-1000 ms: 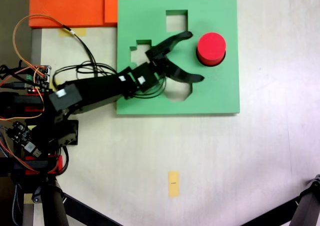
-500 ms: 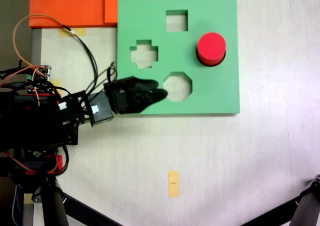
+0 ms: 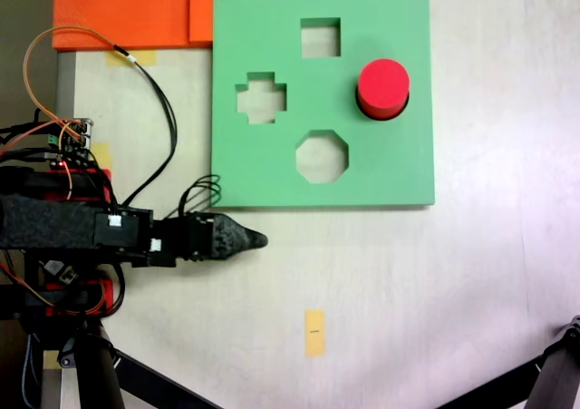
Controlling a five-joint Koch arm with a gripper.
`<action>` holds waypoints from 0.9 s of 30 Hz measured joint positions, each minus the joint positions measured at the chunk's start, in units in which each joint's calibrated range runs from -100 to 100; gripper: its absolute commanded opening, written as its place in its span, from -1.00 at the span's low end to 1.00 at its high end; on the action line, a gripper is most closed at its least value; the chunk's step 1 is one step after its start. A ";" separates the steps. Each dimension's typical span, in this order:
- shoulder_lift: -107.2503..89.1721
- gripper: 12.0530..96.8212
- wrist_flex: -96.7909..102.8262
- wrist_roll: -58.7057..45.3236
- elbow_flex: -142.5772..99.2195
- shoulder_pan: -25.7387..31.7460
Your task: Put the cylinder block into the corresponding hole
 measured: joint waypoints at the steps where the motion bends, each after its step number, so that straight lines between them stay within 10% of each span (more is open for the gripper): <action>1: 0.00 -0.14 4.11 -0.44 -3.33 -0.05; 27: -0.14 -0.13 1.08 -0.68 -3.92 -0.63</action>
